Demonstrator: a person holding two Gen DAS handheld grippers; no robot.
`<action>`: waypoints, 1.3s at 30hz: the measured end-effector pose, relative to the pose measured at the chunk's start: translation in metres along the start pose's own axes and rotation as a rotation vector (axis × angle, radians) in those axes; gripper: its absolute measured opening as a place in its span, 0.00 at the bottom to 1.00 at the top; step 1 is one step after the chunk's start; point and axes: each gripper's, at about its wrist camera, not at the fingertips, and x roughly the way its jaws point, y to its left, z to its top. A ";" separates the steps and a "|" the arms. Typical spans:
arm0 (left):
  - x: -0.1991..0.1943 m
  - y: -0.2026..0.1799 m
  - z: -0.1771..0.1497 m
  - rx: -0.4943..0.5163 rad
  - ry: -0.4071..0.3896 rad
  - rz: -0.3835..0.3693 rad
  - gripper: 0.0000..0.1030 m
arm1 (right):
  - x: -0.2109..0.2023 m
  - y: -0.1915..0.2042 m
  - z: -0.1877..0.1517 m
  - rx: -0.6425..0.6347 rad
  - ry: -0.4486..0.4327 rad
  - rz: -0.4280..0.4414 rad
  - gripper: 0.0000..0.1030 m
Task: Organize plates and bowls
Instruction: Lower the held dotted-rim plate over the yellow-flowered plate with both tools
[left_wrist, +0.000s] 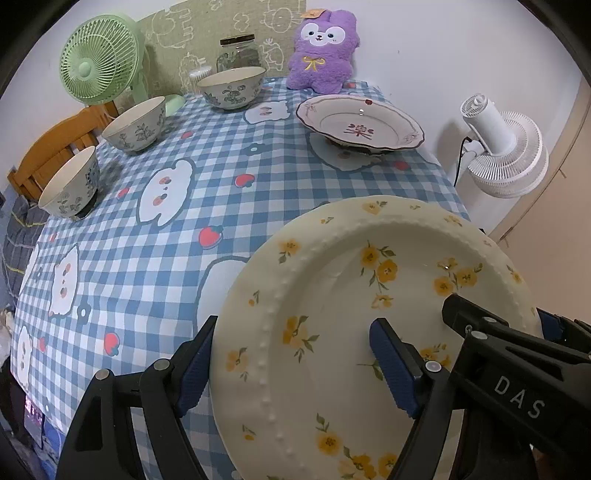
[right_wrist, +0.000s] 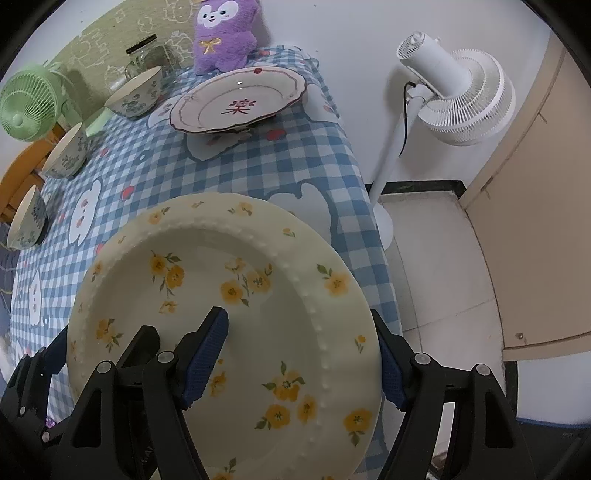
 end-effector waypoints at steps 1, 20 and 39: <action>0.000 0.000 0.000 -0.001 0.000 -0.003 0.78 | 0.000 -0.001 0.000 0.003 0.001 -0.002 0.74; 0.013 -0.015 -0.004 0.029 0.031 0.006 0.78 | 0.013 -0.017 -0.004 0.026 0.025 -0.004 0.74; 0.014 -0.014 -0.003 0.057 0.084 -0.041 0.92 | 0.016 -0.018 -0.005 0.019 0.031 0.029 0.74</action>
